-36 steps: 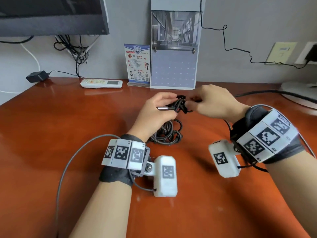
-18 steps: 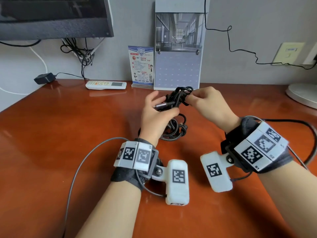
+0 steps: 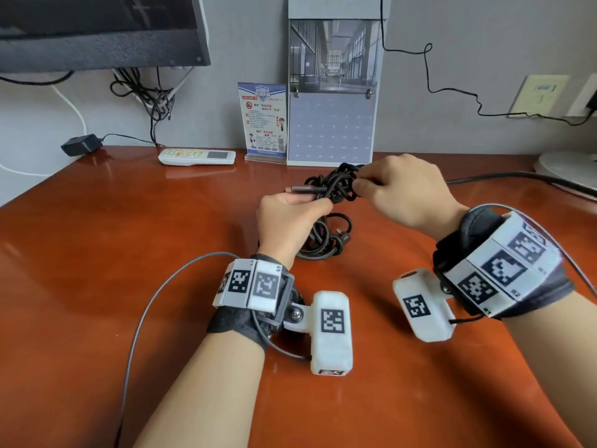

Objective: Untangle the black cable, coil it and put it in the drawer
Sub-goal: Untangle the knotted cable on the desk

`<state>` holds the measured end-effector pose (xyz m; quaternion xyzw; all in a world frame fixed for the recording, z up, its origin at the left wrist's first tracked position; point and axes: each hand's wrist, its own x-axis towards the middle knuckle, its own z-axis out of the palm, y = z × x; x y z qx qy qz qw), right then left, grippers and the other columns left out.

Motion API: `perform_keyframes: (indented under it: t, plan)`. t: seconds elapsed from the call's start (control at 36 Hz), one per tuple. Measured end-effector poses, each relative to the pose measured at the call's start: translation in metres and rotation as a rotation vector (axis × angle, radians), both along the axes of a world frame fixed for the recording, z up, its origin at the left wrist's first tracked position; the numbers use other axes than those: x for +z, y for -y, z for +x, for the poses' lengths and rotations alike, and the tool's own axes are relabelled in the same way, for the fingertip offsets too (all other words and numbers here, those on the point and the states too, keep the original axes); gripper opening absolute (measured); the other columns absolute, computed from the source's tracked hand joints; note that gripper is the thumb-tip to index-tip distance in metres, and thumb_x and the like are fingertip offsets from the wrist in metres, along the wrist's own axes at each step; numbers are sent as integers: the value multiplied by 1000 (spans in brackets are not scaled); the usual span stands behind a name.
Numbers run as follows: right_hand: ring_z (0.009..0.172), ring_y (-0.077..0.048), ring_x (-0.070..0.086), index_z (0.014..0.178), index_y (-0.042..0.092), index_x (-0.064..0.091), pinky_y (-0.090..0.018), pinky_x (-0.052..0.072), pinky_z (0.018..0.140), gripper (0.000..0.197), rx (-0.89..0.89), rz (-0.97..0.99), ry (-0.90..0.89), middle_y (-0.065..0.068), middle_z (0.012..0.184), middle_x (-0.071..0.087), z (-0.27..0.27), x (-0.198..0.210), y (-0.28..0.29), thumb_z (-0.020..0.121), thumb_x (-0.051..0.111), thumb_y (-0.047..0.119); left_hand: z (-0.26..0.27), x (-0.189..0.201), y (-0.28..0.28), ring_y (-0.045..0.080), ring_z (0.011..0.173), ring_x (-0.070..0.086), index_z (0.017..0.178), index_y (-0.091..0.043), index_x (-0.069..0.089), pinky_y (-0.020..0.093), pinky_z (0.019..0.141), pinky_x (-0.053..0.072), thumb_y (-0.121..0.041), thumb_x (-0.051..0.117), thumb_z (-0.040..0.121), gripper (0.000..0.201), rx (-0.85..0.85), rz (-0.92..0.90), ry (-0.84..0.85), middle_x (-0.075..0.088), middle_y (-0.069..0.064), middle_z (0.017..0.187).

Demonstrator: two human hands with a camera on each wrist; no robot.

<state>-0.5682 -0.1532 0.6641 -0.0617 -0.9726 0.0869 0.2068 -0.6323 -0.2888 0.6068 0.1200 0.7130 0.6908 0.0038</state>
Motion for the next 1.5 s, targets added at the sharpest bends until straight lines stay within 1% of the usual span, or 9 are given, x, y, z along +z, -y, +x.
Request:
perform_keyframes:
  t: [0.14, 0.36, 0.5, 0.58, 0.75, 0.97, 1.17, 1.36, 1.5]
  plan:
    - [72, -30, 48, 75, 17, 58, -31, 26, 56, 27, 37, 123, -6, -3, 65, 52, 5, -1, 2, 94, 44, 30, 1, 1, -1, -6, 61, 60, 81, -21, 73, 7, 55, 45, -14, 79, 66, 17, 52, 39, 51, 68, -12, 71]
    - [65, -28, 42, 63, 12, 40, -28, 25, 52, 34, 20, 236, 168, 1, 61, 38, -1, -3, 12, 94, 34, 23, 0, 8, -1, 0, 60, 61, 71, -24, 74, 13, 57, 47, -22, 76, 70, 3, 81, -195, -197, 68, -14, 63]
    - [63, -25, 42, 56, 16, 31, -27, 28, 55, 39, 79, 301, 132, 3, 59, 35, -6, -7, 13, 94, 34, 25, 6, 12, -5, 13, 64, 66, 64, -13, 71, 28, 62, 52, -27, 73, 71, 16, 145, -279, -338, 67, -6, 59]
    - [63, -24, 41, 55, 19, 30, -27, 26, 51, 42, 90, 284, 139, 4, 58, 34, -6, -7, 11, 96, 36, 26, 5, 15, -3, 9, 63, 66, 58, -20, 69, 29, 64, 55, -31, 74, 69, 17, 107, -306, -333, 68, -6, 58]
    - [72, -24, 45, 80, 15, 47, -29, 34, 63, 22, 157, 256, 179, -1, 79, 48, -7, -9, 11, 97, 35, 25, 3, 19, 2, 15, 64, 67, 64, -15, 71, 38, 64, 56, -34, 73, 72, 20, 64, -405, -355, 69, -1, 59]
    - [71, -25, 44, 75, 17, 43, -30, 31, 62, 24, 171, 284, 140, 0, 75, 48, -4, -8, 5, 96, 36, 24, 3, 20, 9, 21, 54, 54, 54, -10, 56, 37, 59, 52, -34, 65, 75, 33, 76, -592, -479, 55, 0, 49]
    - [65, -25, 43, 78, 13, 54, -27, 27, 53, 26, 197, 438, 136, -1, 72, 50, -3, 4, 7, 94, 36, 23, 1, 17, 9, 20, 47, 25, 45, -12, 33, 31, 49, 29, -23, 62, 79, 45, 149, -570, -504, 33, 1, 43]
    - [43, -14, 21, 52, 17, 24, -23, 16, 45, 40, 305, 623, 111, 2, 50, 27, -2, 15, 21, 89, 40, 16, -3, 11, 6, 28, 56, 35, 51, -19, 33, 31, 54, 25, -23, 57, 86, 43, 177, -545, -475, 38, 2, 50]
    - [47, -17, 26, 56, 13, 30, -25, 17, 47, 39, 207, 642, 198, -1, 56, 33, -1, 9, 25, 94, 33, 23, -5, 10, 7, 26, 72, 62, 80, -18, 67, 34, 64, 48, -21, 59, 85, 10, 160, -463, -467, 69, 2, 68]
